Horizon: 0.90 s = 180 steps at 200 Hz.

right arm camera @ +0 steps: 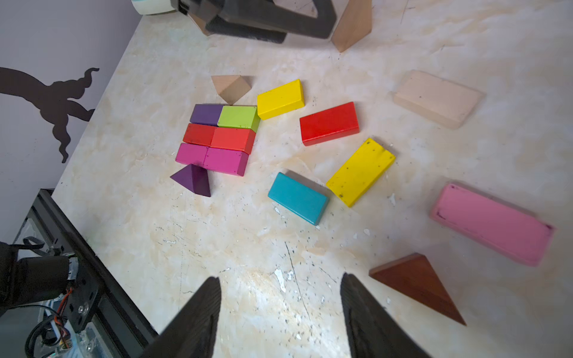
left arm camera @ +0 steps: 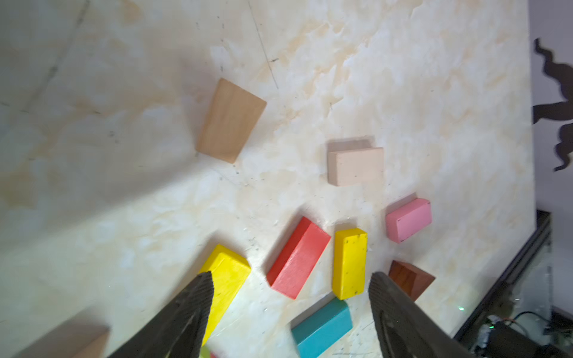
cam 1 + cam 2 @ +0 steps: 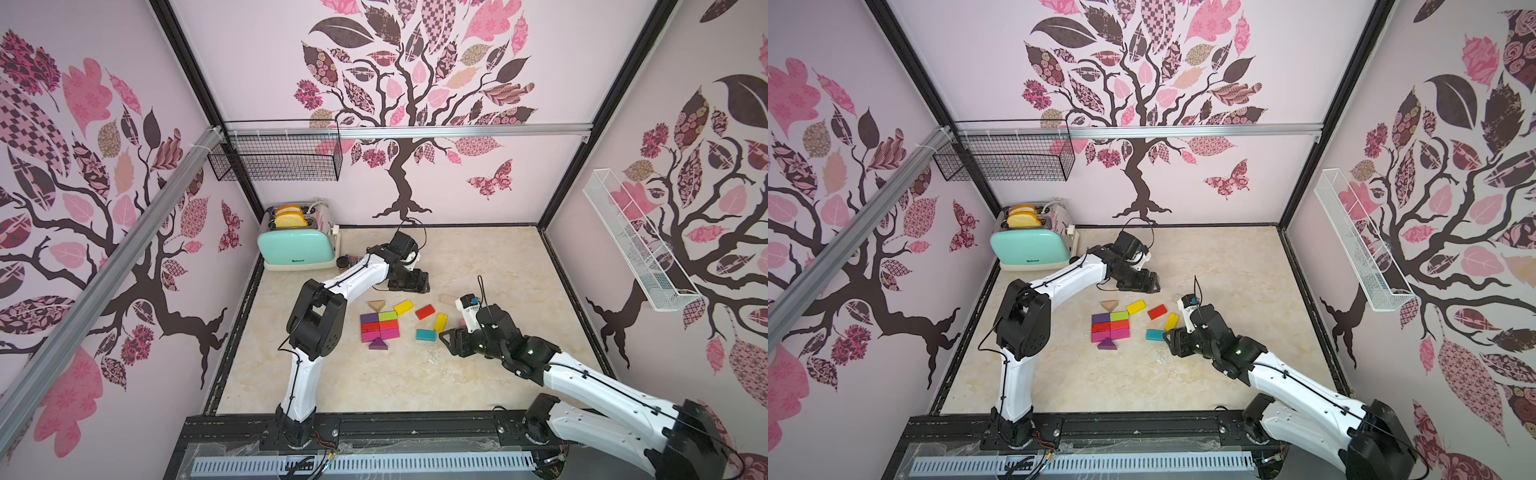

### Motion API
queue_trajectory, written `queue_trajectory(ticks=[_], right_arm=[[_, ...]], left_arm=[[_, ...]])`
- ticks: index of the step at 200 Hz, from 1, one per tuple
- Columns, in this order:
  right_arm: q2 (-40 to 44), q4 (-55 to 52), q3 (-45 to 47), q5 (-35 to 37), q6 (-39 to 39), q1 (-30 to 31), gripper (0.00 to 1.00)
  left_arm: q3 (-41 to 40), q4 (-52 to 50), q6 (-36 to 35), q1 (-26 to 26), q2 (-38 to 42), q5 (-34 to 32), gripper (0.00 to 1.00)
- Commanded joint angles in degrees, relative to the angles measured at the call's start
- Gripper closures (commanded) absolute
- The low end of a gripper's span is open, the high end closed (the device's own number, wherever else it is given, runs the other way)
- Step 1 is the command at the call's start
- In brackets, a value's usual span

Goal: Assemble a piece of candy with building blocks
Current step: Assemble the building block at the center of the board.

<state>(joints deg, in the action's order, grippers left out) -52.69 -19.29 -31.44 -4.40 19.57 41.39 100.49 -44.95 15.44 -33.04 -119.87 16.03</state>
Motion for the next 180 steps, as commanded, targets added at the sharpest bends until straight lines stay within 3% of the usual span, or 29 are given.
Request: queue_trajectory(ticks=[1, 16, 67, 129, 180], right_arm=[[1.09, -7.41, -1.63, 1.3, -2.45, -0.84, 0.35], [0.6, -7.61, -2.45, -0.01, -3.34, -1.66, 0.35], [0.65, -7.71, -4.07, -1.68, -4.63, -2.69, 0.35], [3.46, -9.69, -3.98, -0.26, -4.93, -3.57, 0.34], [1.95, -9.63, -5.81, -0.55, -5.94, -4.33, 0.33]], left_arm=[[0.67, -8.15, -8.01, -1.19, 0.41, -11.01, 0.24], [-0.85, -8.53, -9.75, -1.82, 0.66, -15.02, 0.31], [0.75, -11.5, -13.03, -4.61, -3.5, -22.51, 0.32], [1.72, -11.82, -14.15, -5.38, -7.2, -21.65, 0.36], [6.82, -12.39, -14.45, -5.35, -11.46, -23.71, 0.71]])
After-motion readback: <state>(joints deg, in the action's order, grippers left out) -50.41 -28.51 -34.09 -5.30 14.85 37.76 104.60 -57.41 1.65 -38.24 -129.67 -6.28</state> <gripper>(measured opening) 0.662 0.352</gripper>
